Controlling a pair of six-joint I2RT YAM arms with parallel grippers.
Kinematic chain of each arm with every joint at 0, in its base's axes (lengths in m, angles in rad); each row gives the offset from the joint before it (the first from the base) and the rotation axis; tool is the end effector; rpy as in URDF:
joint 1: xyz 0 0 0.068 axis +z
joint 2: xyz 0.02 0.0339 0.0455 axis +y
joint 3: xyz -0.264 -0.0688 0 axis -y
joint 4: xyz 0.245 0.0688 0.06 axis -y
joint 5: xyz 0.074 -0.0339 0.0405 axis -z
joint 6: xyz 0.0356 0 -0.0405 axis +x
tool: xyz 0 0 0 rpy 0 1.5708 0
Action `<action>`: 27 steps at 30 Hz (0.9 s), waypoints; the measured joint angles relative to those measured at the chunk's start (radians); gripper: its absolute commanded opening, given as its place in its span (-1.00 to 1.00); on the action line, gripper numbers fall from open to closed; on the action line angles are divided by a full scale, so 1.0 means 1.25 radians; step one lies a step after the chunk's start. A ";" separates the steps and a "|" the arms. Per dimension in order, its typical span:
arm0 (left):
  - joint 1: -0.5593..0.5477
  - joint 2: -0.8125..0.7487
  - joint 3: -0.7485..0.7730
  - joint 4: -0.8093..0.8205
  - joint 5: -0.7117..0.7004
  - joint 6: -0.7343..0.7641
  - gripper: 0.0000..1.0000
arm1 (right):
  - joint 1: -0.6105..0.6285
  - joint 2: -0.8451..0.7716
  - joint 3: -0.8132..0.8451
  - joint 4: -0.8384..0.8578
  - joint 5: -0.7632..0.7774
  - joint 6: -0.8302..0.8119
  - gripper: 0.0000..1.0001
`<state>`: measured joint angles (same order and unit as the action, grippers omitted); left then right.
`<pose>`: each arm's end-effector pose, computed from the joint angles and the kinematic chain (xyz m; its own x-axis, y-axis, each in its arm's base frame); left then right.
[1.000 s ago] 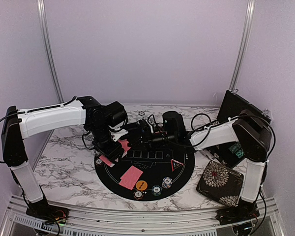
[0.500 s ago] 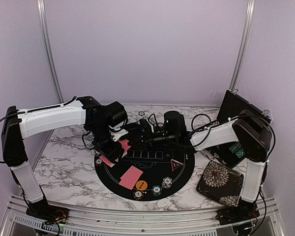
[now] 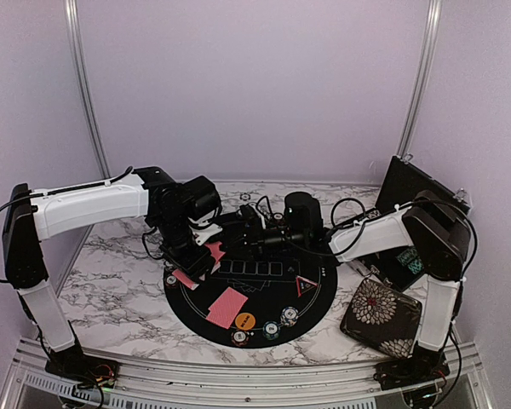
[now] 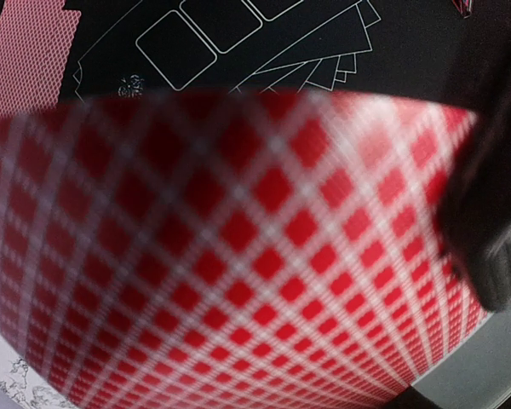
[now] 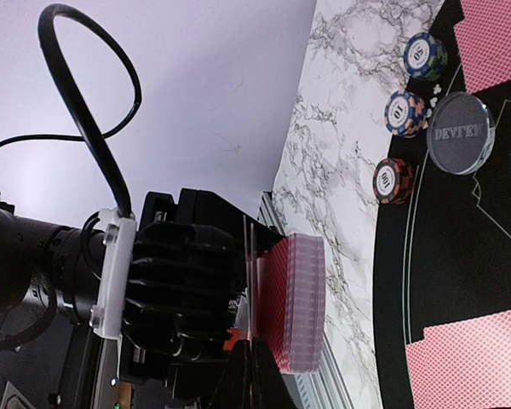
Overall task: Distribute texas hold em gaming equipment
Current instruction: Flop the poker card in the community card area.
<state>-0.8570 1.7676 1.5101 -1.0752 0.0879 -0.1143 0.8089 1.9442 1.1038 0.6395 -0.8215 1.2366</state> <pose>0.2266 -0.2663 0.2617 -0.7195 0.6572 -0.2246 0.6890 0.7162 -0.1117 0.2716 0.3224 0.1972 -0.9786 -0.0936 -0.1834 -0.1940 0.1203 0.9736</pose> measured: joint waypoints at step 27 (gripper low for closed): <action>0.000 0.000 0.000 0.000 0.000 0.002 -0.11 | -0.005 0.000 -0.018 0.022 -0.004 0.013 -0.69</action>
<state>-0.8566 1.7676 1.5101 -1.0752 0.0875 -0.1120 0.8032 1.9442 1.0817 0.6670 -0.8268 1.2533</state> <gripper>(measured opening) 0.669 0.139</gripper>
